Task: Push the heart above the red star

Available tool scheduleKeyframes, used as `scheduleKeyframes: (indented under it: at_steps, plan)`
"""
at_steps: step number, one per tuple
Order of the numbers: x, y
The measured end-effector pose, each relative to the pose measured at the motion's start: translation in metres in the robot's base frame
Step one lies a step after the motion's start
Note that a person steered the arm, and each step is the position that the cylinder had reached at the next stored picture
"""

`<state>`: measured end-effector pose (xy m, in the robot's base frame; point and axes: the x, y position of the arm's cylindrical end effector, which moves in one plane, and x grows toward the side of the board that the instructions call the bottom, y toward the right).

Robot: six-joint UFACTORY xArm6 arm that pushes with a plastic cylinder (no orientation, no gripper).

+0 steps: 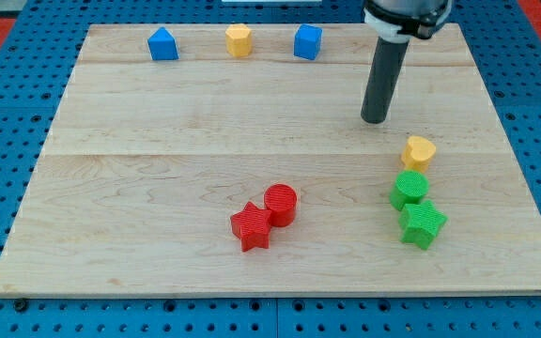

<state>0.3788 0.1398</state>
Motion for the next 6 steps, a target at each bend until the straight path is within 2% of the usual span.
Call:
scheduleKeyframes:
  at_steps: [1,2,3,4,6]
  plan:
    - [0.022,0.091]
    - [0.078,0.095]
    - [0.076,0.014]
    - [0.075,-0.038]
    - [0.043,-0.146]
